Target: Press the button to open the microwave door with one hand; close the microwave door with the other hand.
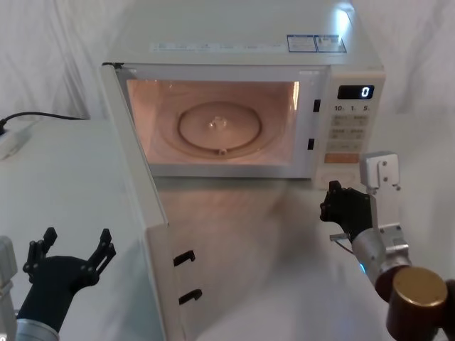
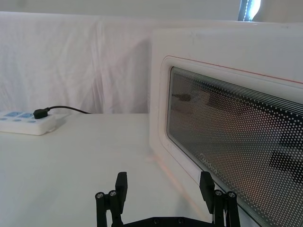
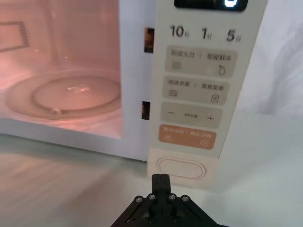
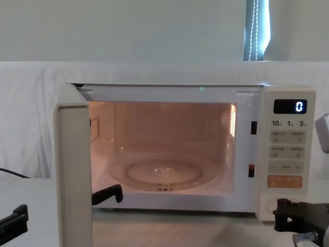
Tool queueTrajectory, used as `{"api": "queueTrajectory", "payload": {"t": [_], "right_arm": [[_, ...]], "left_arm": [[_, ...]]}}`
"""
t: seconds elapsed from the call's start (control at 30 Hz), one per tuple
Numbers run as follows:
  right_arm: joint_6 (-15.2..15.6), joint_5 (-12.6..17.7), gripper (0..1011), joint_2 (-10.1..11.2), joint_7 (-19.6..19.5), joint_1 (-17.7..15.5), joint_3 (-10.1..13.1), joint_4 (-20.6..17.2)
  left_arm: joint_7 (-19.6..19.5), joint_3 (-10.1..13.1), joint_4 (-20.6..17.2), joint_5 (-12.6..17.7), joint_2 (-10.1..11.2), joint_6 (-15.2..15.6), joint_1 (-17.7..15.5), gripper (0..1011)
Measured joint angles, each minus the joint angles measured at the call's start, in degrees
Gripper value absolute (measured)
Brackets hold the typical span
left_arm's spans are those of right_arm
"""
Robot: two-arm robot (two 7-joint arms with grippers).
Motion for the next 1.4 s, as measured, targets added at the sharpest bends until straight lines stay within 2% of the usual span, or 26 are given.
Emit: {"api": "queueTrajectory", "payload": {"t": [0.23,0.33,0.57,0.67,0.8,1.1,1.2,1.23,1.4], "right_arm": [[0.37,0.64,4,1.95,1.42,-4.63,-0.44,-6.99],[-0.15,1.07,93,2.98,1.53,-6.88,0.17,-9.98],[-0.91,2.55,267,4.36,1.76,-9.77,1.79,-13.45],[-1.15,2.87,335,4.71,1.76,-10.43,2.15,-14.11],[-1.68,3.21,503,5.29,1.77,-11.21,2.69,-14.58],[-3.13,3.46,775,5.88,1.27,-12.46,3.77,-14.81],[-3.32,3.55,829,5.99,1.11,-12.65,4.06,-14.81],[-3.47,3.61,882,6.03,1.04,-12.79,4.25,-14.81],[-3.65,3.78,1001,6.13,0.65,-13.25,4.98,-14.76]], "left_arm": [[0.0,0.0,0.0,0.0,0.0,0.0,0.0,1001],[0.0,0.0,0.0,0.0,0.0,0.0,0.0,1001],[0.0,0.0,0.0,0.0,0.0,0.0,0.0,1001],[0.0,0.0,0.0,0.0,0.0,0.0,0.0,1001],[0.0,0.0,0.0,0.0,0.0,0.0,0.0,1001],[0.0,0.0,0.0,0.0,0.0,0.0,0.0,1001],[0.0,0.0,0.0,0.0,0.0,0.0,0.0,1001],[0.0,0.0,0.0,0.0,0.0,0.0,0.0,1001],[0.0,0.0,0.0,0.0,0.0,0.0,0.0,1001]]}}
